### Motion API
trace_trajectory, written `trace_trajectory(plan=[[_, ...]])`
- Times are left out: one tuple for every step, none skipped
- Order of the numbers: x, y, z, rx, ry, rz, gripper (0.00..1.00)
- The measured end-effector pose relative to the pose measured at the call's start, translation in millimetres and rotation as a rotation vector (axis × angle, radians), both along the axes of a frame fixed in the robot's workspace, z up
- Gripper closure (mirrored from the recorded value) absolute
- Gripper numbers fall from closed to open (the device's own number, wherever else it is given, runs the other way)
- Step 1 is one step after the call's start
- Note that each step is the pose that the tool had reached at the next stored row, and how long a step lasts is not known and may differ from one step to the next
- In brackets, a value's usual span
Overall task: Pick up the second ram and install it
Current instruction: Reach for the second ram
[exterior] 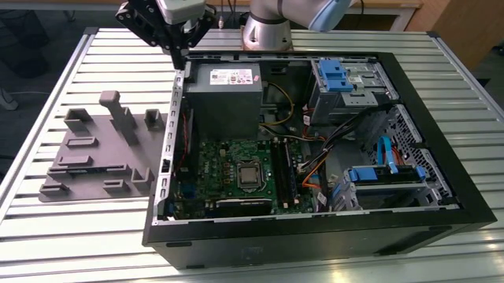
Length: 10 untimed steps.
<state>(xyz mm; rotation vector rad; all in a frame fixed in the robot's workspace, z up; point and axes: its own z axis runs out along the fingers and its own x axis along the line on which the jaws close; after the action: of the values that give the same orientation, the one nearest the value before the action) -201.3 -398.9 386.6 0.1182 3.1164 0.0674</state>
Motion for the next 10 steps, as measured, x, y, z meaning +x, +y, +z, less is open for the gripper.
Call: trace_trajectory(plan=[[-1.5,0.0,-0.1,0.0000,0.0001,0.000,0.89],[-3.0,0.0,-0.3,0.0000,0.0001,0.000,0.89],[-4.9,0.0,-0.4,0.0000,0.0002,0.000,0.89],[-6.7,0.0,-0.6,0.0000,0.0002,0.000,0.89],[-8.5,0.0,-0.8,0.0001,0.0003,0.000,0.89],[-10.5,0.0,-0.9,0.0000,0.0003,0.000,0.89],[-12.5,0.0,-1.1,0.0001,0.0003,0.000,0.89],[-14.6,0.0,-1.2,0.0000,0.0003,0.000,0.89],[-16.7,0.0,-1.3,0.0000,0.0004,0.000,0.89],[-18.7,0.0,-1.4,0.0000,0.0004,0.000,0.89]])
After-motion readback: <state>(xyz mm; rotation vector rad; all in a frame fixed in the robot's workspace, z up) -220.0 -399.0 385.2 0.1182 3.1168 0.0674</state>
